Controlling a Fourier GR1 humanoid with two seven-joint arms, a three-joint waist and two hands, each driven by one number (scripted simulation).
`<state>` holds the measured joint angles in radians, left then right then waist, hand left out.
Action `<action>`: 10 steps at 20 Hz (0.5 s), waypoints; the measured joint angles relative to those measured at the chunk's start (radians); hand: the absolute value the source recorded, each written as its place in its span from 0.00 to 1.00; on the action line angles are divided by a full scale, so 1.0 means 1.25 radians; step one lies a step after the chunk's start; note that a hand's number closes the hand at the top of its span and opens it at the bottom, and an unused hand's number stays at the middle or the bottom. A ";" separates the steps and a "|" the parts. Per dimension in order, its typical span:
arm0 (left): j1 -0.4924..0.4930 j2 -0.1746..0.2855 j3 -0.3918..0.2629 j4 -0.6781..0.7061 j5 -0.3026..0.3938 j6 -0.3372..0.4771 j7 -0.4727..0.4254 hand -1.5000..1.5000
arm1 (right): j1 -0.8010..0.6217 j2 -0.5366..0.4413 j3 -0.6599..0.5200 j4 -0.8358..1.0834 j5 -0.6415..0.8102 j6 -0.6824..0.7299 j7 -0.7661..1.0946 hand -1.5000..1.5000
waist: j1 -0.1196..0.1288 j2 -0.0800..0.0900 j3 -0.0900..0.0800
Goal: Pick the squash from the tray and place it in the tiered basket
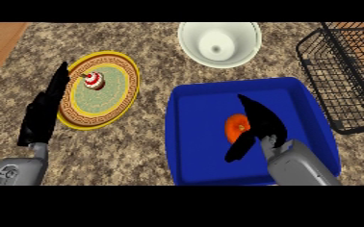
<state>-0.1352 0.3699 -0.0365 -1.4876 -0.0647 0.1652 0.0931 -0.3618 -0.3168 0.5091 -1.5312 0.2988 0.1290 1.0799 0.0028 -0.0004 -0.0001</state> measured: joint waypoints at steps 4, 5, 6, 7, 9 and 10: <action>-0.011 -0.014 0.011 0.018 -0.013 -0.004 -0.011 0.50 | -0.009 0.043 -0.017 0.065 0.021 0.007 -0.019 0.00 | 0.000 0.000 0.000; -0.007 -0.021 0.012 0.020 -0.016 -0.004 -0.017 0.50 | -0.005 0.050 -0.023 0.074 0.022 0.011 -0.025 1.00 | 0.000 0.000 0.000; -0.004 -0.026 0.006 0.002 -0.025 0.001 -0.002 0.50 | -0.010 0.063 -0.024 0.089 0.022 0.014 -0.026 1.00 | 0.001 0.000 -0.001; -0.001 -0.025 0.007 0.004 -0.024 -0.004 -0.007 0.50 | -0.013 0.063 -0.028 0.102 0.017 0.024 -0.037 1.00 | 0.001 -0.002 -0.002; 0.010 -0.023 0.013 0.010 -0.021 -0.013 -0.024 0.50 | -0.024 0.057 -0.022 0.116 0.013 0.052 -0.055 1.00 | 0.001 -0.004 -0.005; 0.014 -0.027 0.009 -0.001 -0.024 -0.011 -0.016 0.50 | -0.031 0.052 -0.010 0.115 0.020 0.065 -0.061 1.00 | 0.001 -0.005 -0.006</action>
<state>-0.1175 0.3365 -0.0259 -1.4893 -0.0949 0.1518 0.0727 -0.4010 -0.2518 0.4965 -1.3870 0.3232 0.2104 1.0037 0.0044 -0.0070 -0.0078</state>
